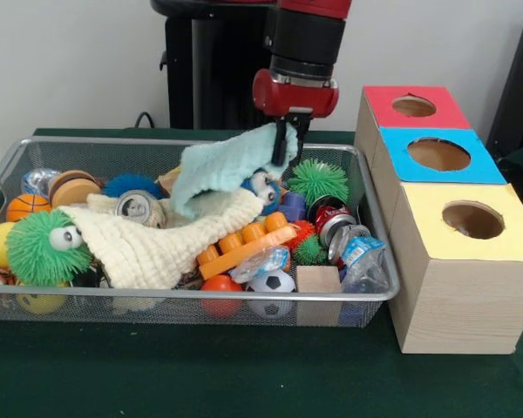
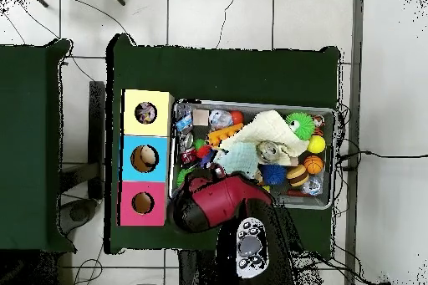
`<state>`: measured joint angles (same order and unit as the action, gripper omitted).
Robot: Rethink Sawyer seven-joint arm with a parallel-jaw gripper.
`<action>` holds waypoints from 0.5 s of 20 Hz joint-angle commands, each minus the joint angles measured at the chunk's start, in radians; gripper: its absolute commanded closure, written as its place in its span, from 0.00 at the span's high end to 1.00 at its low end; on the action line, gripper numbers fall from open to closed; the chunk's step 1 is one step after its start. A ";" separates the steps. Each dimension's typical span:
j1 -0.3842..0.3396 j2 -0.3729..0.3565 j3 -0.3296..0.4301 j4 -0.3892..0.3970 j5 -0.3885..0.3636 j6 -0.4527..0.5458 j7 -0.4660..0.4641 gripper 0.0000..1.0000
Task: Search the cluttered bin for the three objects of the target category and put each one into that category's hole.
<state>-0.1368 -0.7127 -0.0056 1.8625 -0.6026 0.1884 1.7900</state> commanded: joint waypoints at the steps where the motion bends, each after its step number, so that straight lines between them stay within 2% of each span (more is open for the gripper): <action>1: 0.009 -0.077 0.037 0.168 0.122 -0.030 0.241 0.00; 7: 0.013 -0.141 0.048 0.244 0.182 -0.037 0.223 0.00; 10: -0.003 -0.123 0.054 0.242 0.193 -0.052 0.203 0.00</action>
<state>-0.1247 -0.8130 -0.0063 2.0200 -0.4720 0.1873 1.7900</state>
